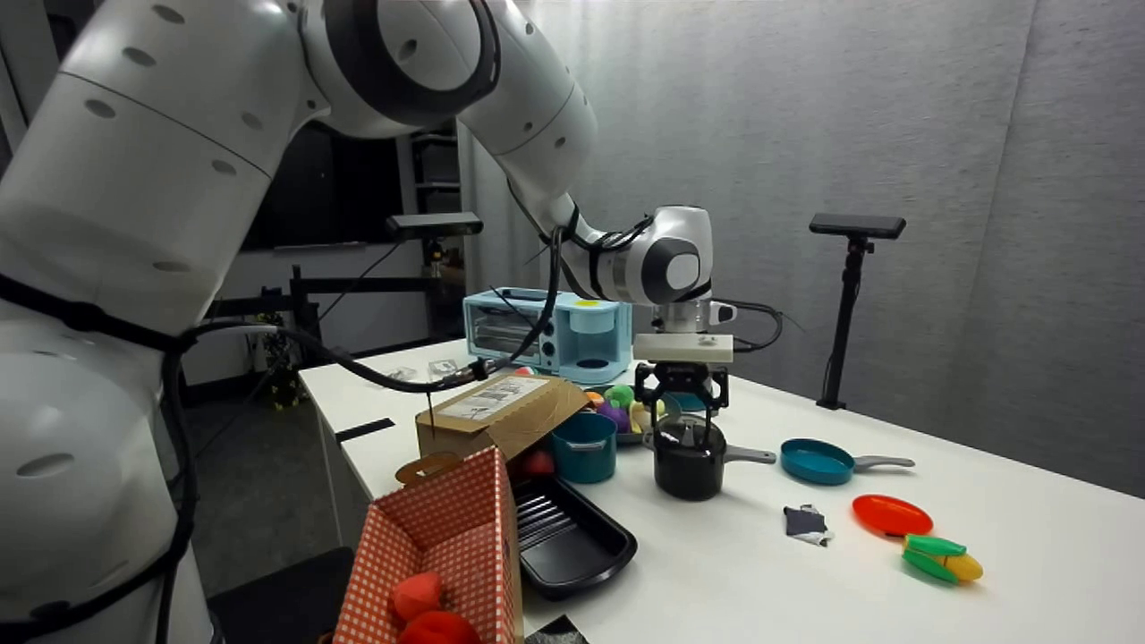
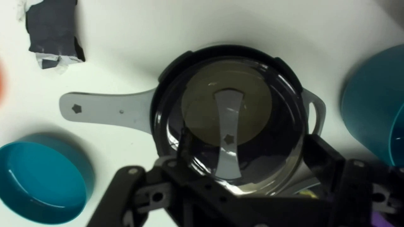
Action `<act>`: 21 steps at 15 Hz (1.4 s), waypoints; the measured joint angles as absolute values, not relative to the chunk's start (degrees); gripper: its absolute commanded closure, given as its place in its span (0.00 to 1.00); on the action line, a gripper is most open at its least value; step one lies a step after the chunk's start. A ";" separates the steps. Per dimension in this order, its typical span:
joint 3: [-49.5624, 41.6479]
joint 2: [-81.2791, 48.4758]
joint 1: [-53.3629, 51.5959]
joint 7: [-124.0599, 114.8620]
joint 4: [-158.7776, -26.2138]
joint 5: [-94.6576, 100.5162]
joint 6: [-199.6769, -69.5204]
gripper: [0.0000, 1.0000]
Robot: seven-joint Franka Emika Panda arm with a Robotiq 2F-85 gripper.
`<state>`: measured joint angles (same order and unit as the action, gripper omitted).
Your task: Cover the silver pot with the black lid
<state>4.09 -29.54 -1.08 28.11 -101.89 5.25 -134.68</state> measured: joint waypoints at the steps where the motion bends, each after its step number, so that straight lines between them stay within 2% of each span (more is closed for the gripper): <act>1: 4.15 -29.54 -1.15 27.85 -102.19 5.25 -134.97 0.00; 12: 5.42 -27.92 -0.27 28.60 -104.27 4.66 -135.68 0.00; 21: 4.09 -5.00 4.45 37.35 -116.97 2.44 -127.42 0.00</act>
<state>4.09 -5.00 4.45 37.35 -116.97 2.44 -127.42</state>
